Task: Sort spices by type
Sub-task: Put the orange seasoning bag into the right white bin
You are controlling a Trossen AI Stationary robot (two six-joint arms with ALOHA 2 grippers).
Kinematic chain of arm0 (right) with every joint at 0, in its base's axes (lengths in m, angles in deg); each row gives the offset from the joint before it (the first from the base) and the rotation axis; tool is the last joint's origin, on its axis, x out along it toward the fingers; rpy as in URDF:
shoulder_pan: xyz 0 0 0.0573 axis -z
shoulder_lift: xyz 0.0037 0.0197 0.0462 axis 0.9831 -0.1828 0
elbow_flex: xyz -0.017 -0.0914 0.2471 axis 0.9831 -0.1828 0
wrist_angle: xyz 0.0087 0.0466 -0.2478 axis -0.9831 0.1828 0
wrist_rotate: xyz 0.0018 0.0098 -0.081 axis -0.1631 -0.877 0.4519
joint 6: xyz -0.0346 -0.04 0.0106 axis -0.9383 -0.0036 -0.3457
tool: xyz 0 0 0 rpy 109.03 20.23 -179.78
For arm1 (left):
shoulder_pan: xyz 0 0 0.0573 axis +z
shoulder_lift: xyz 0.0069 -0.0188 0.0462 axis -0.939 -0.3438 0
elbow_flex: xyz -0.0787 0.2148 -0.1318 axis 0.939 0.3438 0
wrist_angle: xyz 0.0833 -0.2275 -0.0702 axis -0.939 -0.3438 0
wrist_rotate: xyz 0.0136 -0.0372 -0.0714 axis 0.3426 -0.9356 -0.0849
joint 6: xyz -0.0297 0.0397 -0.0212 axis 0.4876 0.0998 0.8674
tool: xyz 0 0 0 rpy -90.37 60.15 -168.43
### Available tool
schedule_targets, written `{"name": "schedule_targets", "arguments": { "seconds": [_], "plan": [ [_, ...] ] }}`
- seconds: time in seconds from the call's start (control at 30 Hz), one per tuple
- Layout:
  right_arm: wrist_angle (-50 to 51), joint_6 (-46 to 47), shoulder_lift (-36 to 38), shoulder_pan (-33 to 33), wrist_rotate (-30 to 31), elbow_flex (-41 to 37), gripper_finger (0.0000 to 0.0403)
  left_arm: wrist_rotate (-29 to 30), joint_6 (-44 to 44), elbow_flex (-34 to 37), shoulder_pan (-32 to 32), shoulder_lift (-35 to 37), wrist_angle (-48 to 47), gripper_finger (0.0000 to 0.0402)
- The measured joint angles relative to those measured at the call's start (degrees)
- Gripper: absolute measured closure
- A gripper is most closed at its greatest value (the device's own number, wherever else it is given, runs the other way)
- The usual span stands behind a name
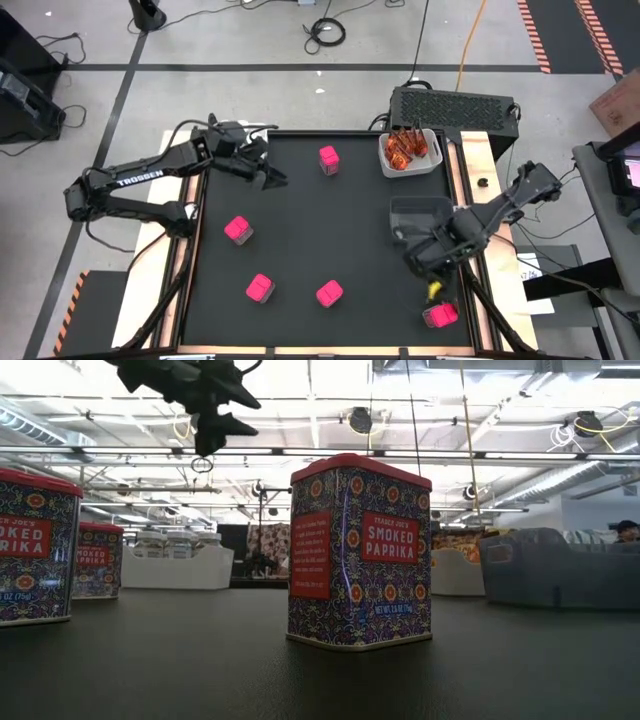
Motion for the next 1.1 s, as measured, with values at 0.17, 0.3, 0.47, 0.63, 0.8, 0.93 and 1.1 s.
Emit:
{"name": "schedule_targets", "arguments": {
  "seconds": [0.17, 0.3, 0.47, 0.63, 0.8, 0.93, 1.1],
  "plan": [
    [0.12, -34.44, 0.59, -3.6, -2.33, 0.0, 0.0216, 2.4, 6.3, 0.0, -2.52, -0.01, 3.17, 0.021],
    [-0.05, -59.39, 0.59, -6.45, -1.81, -0.35, 0.0216, 4.89, 6.81, -0.01, -5.29, -0.01, 6.94, 0.021],
    [-1.33, -75.2, 0.59, -9.92, 0.7, -5.88, 0.0216, 9.77, 9.27, -0.02, -8.66, -0.01, 8.47, 0.021],
    [-5.9, -79.27, 0.57, -14.03, 0.46, -12.83, 0.0216, 12.79, 9.36, -0.02, -10.51, -0.01, 8.49, 0.021],
    [-11.11, -79.91, 0.55, -17.67, 0.39, -16.36, 0.0216, 14.57, 10.47, -0.02, -10.71, -0.01, 8.97, 0.021],
    [-13.61, -79.69, 0.55, -19.92, 0.74, -16.96, 0.0216, 14.6, 10.84, -0.02, -10.71, -0.01, 8.97, 0.021],
    [-22.25, -75.85, 0.57, -22.87, 0.86, -19.79, 0.0216, 14.62, 10.84, -0.02, -10.71, -0.01, 8.97, 0.021]
  ]
}}
